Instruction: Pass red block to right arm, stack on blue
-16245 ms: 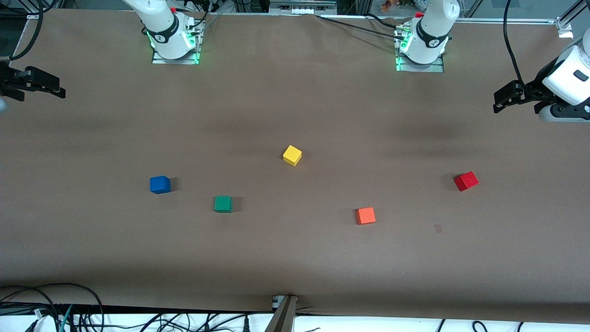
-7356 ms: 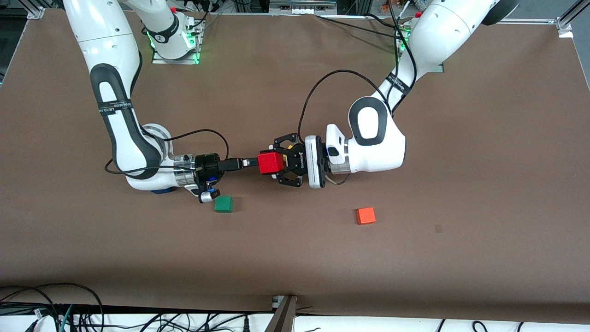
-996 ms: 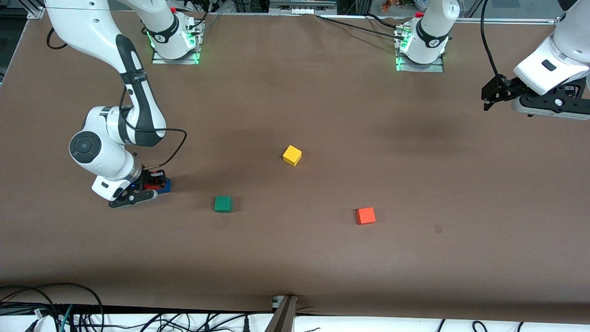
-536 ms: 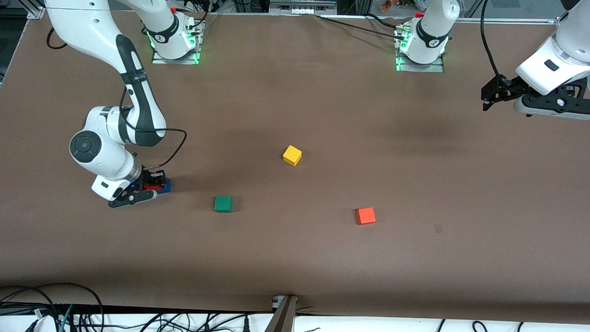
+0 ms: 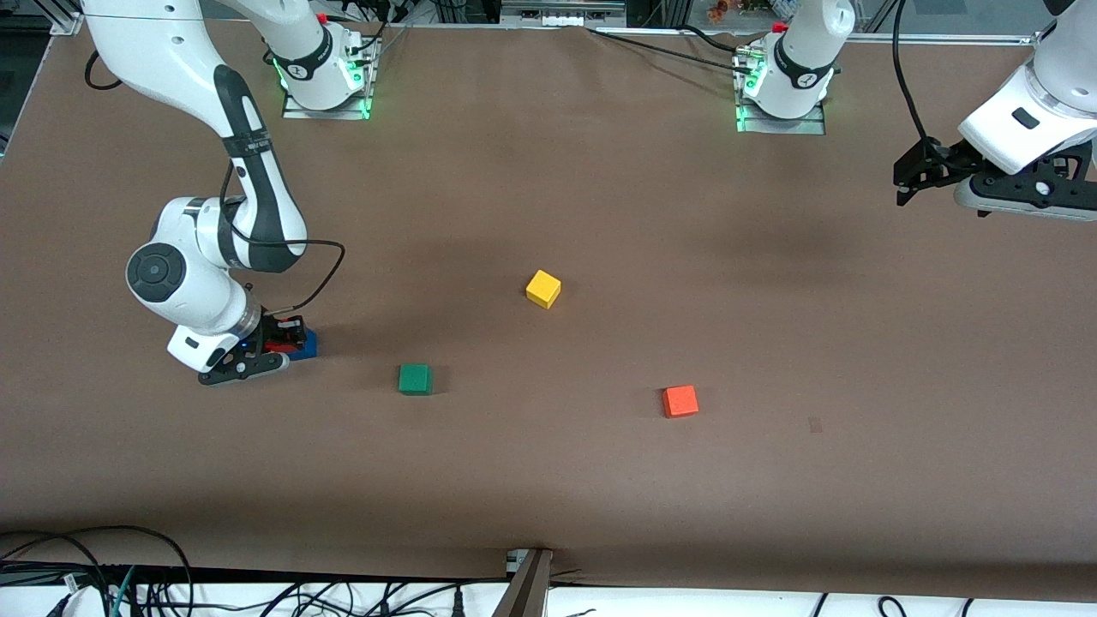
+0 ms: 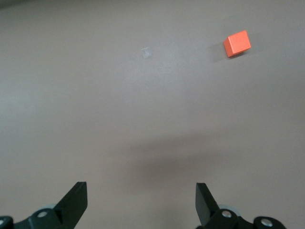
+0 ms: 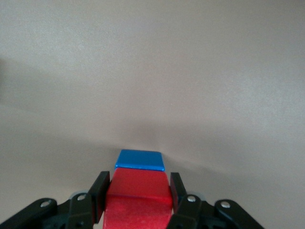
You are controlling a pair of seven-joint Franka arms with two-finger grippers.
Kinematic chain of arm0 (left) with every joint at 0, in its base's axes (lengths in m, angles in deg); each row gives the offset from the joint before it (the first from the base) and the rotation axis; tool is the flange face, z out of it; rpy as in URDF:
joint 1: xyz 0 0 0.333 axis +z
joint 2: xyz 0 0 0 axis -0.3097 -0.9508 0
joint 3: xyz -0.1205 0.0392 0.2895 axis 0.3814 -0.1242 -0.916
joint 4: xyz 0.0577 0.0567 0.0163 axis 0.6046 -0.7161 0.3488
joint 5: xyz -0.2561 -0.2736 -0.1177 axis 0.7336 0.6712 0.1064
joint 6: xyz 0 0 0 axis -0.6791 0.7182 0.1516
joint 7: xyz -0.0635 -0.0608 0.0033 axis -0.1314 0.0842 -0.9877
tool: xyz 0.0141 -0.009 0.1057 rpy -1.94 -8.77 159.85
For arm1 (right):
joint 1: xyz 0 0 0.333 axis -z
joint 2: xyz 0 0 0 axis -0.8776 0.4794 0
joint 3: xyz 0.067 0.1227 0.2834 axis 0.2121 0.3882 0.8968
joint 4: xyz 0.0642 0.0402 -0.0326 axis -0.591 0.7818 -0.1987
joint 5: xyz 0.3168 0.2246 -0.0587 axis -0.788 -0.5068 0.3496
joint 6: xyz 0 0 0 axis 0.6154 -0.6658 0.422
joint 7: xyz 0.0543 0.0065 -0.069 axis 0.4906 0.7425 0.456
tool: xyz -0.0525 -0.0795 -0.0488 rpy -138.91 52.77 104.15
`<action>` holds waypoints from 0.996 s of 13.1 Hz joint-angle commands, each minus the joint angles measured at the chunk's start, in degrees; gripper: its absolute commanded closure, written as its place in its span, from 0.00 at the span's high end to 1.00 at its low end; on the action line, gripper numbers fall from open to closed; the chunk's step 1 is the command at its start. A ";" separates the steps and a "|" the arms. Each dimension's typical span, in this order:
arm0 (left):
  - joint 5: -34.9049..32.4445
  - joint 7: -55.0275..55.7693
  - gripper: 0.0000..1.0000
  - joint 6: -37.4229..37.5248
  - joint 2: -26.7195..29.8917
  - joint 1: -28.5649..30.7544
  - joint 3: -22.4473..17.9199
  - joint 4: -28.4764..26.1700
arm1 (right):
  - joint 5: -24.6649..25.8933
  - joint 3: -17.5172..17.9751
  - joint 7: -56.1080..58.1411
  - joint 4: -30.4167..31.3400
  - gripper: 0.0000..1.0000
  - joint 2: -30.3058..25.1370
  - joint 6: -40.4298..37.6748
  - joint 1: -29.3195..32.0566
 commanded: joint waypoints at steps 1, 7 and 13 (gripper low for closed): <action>0.83 0.41 1.00 0.57 0.21 -0.27 -0.08 0.71 | 1.02 -0.26 -1.20 2.10 0.05 -1.91 0.79 -0.36; 0.75 0.41 1.00 0.65 0.21 -0.44 -0.08 0.80 | 0.93 -0.34 -0.85 0.53 1.00 -1.83 0.26 -0.18; 0.75 0.50 1.00 0.65 0.21 -0.44 -0.08 0.80 | 0.84 -1.40 -0.94 -8.94 1.00 -2.62 -14.11 -0.09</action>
